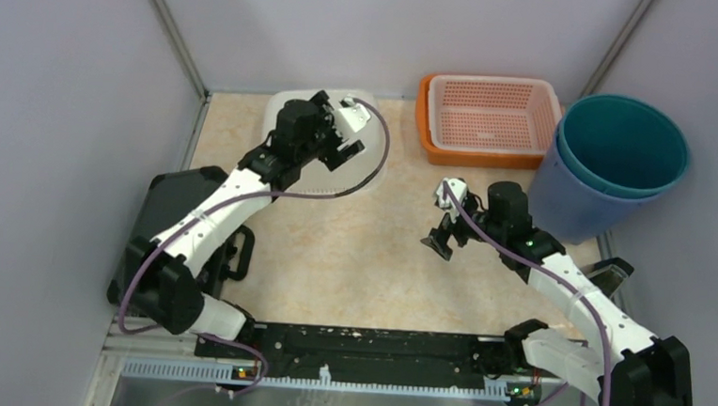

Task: Turn the large container upside down
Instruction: Move the container to the corner of the board.

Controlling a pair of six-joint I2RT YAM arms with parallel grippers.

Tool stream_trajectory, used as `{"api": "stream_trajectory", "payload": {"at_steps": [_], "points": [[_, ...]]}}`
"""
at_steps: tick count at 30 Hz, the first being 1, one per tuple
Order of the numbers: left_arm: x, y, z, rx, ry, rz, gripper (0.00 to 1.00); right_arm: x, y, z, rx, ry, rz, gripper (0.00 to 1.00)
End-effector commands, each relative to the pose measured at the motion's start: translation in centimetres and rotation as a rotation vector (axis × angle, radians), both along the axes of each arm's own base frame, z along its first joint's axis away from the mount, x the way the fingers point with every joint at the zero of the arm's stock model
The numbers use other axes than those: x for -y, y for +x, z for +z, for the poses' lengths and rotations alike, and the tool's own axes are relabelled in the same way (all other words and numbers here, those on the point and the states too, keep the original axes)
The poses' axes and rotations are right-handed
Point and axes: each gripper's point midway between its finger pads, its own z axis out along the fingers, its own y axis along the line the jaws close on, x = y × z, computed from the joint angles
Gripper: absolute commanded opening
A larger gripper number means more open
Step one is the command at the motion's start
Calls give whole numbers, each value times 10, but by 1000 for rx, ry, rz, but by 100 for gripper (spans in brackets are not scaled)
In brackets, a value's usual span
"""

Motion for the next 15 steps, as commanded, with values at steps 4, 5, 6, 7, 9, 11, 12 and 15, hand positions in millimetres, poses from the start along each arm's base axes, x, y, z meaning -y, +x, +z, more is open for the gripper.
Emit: {"api": "stream_trajectory", "payload": {"at_steps": [4, 5, 6, 7, 9, 11, 12, 15], "points": [[57, 28, -9, -179, -206, -61, 99, 3, 8, 19, 69, 39, -28, 99], [60, 34, -11, -188, -217, -50, 99, 4, 9, 19, 71, 40, -29, 99], [61, 40, -14, -195, -220, -35, 99, 4, 9, 20, 72, 43, -32, 99], [63, 46, -17, -200, -224, -20, 99, 4, 9, 20, 71, 43, -32, 99], [65, 55, -28, -220, -217, 17, 99, 5, 9, 20, 75, 44, -33, 99], [66, 62, -40, -241, -205, 50, 99, 5, 9, 21, 76, 45, -33, 99], [68, 63, -44, -248, -201, 60, 99, 5, 9, 20, 75, 45, -32, 99], [68, 64, -60, -261, -167, 94, 99, 5, 9, 21, 78, 46, -31, 99]]}}
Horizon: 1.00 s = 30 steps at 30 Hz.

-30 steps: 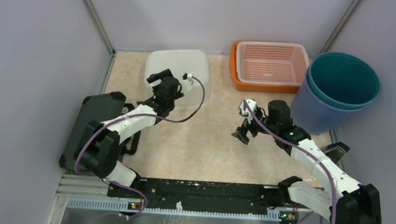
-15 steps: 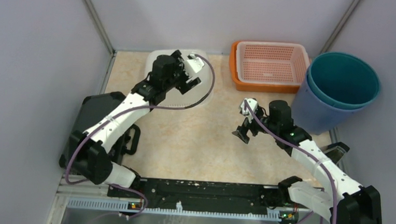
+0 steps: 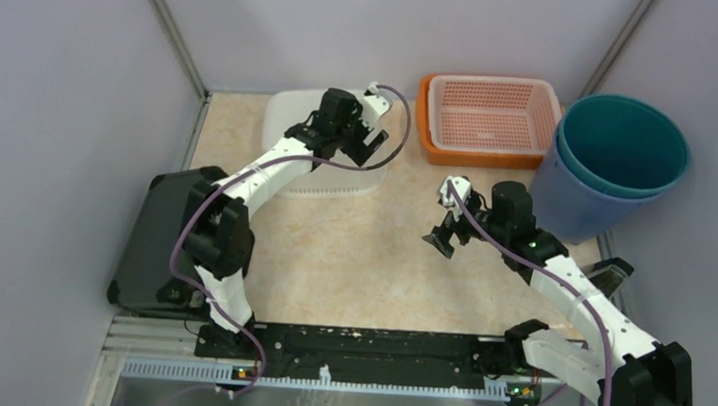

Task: Turn the large container upside down
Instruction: Move the container to the corner of the board.

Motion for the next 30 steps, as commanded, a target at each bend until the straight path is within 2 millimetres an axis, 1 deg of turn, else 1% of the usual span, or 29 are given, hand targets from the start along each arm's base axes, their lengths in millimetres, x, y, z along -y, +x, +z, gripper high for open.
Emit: {"api": "stream_trajectory", "payload": {"at_steps": [1, 3, 5, 8, 9, 13, 18, 23, 25, 27, 30], "points": [[3, 6, 4, 20, 13, 75, 99, -1, 3, 12, 49, 31, 0, 99], [-1, 6, -6, 32, 70, 102, 99, -1, 3, 12, 51, 29, 4, 99], [-10, 8, -14, 58, 135, 152, 99, -1, 3, 13, 57, 29, 3, 99], [-28, 10, -22, 91, 210, 221, 99, -1, 1, 12, 58, 33, 8, 99], [-38, 9, -26, 101, 242, 249, 99, -2, 1, 12, 57, 35, 12, 99], [-58, 3, -29, 148, 307, 278, 99, -3, -1, 11, 50, 38, 22, 99], [-85, 0, -24, 172, 348, 317, 99, -3, -1, 10, 50, 39, 25, 99], [-107, 1, -11, 204, 370, 337, 99, -4, -2, 11, 49, 43, 28, 99], [-108, 0, -5, 234, 381, 325, 99, -4, -2, 11, 49, 44, 29, 99], [-105, 1, -1, 257, 382, 298, 99, -4, -2, 11, 48, 45, 30, 99], [-107, 7, 3, 261, 408, 313, 99, -4, -2, 12, 49, 45, 29, 99]]}}
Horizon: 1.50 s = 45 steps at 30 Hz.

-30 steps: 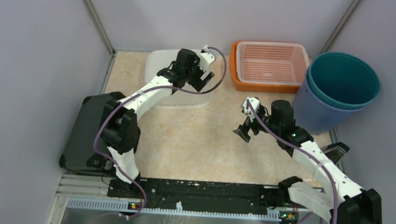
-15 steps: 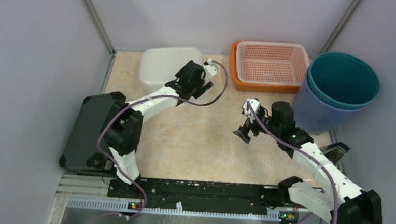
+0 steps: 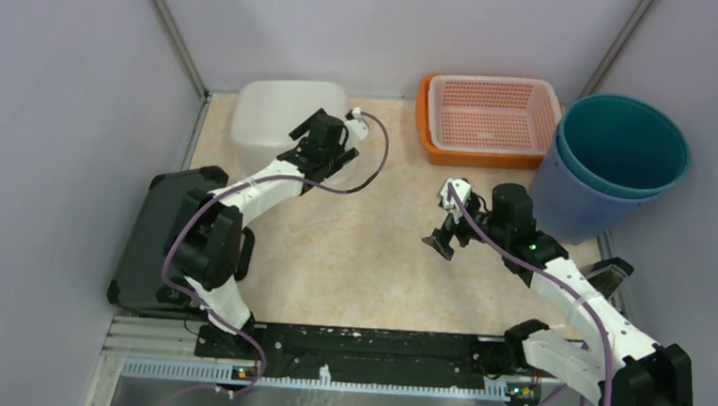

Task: Turn the large container upside down
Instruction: Move the container to the corner of the board.

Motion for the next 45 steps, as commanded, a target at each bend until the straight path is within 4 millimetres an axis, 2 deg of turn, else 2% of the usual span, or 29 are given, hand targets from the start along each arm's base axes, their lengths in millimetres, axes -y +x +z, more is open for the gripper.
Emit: {"api": "stream_trajectory", "payload": {"at_steps": [1, 7, 13, 19, 21, 24, 28, 31, 34, 40, 45], "points": [[-1, 13, 40, 116, 8, 17, 99, -2, 1, 14, 48, 35, 12, 99], [-20, 17, 36, 110, 43, 73, 99, -2, 1, 14, 48, 36, 14, 99], [-50, 18, 35, 99, 46, 121, 99, -3, 1, 15, 49, 38, 16, 99], [-75, 17, 44, 110, 40, 163, 99, -2, 0, 16, 56, 39, 17, 99], [-77, 16, 48, 115, 34, 170, 99, -2, 0, 16, 59, 40, 18, 99], [-66, 14, 61, 125, -34, 134, 99, -3, -1, 17, 62, 43, 23, 99], [-30, 10, 91, 136, -216, 6, 99, -3, -1, 16, 59, 42, 23, 99], [-5, 11, 101, 142, -258, -44, 99, -3, -1, 16, 61, 42, 20, 99], [11, 21, 96, 141, -238, -29, 99, -2, 0, 16, 62, 39, 16, 99], [27, 53, 80, 155, -233, 33, 99, -1, 1, 16, 65, 35, 8, 99], [24, 74, 66, 176, -202, 101, 99, 0, 1, 16, 64, 35, 8, 99]]}}
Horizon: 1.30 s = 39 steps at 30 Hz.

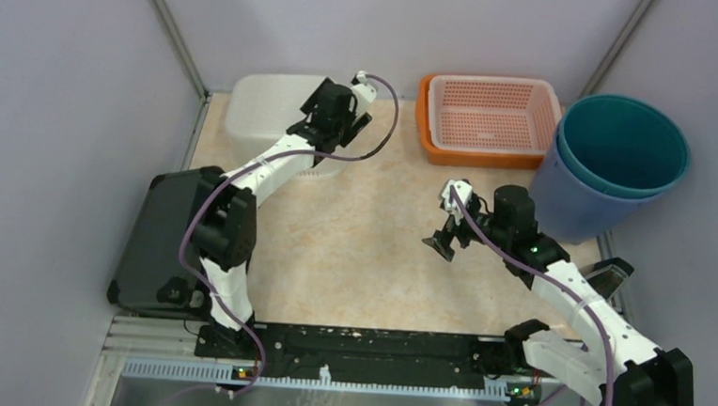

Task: Turn the large container upside down
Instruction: Move the container to the corner of the board.

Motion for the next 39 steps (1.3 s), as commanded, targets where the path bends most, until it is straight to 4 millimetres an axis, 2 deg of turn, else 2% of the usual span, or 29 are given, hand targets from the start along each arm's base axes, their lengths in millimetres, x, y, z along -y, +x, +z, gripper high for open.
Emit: {"api": "stream_trajectory", "payload": {"at_steps": [1, 8, 13, 18, 28, 39], "points": [[-11, 21, 6, 70, 5, 106, 99, 0, 4, 13, 50, 25, -1, 99], [-39, 26, -10, 76, 104, 192, 99, -1, 3, 13, 47, 27, 9, 99], [-71, 31, -12, 68, 96, 256, 99, -1, 2, 14, 49, 30, 12, 99], [-92, 32, -22, 49, 89, 278, 99, -1, 2, 14, 49, 31, 13, 99], [-110, 38, -27, 42, 93, 321, 99, -2, 2, 11, 37, 30, 13, 99], [-106, 56, -34, 29, 66, 334, 99, -2, 3, 10, 36, 27, 8, 99]]}}
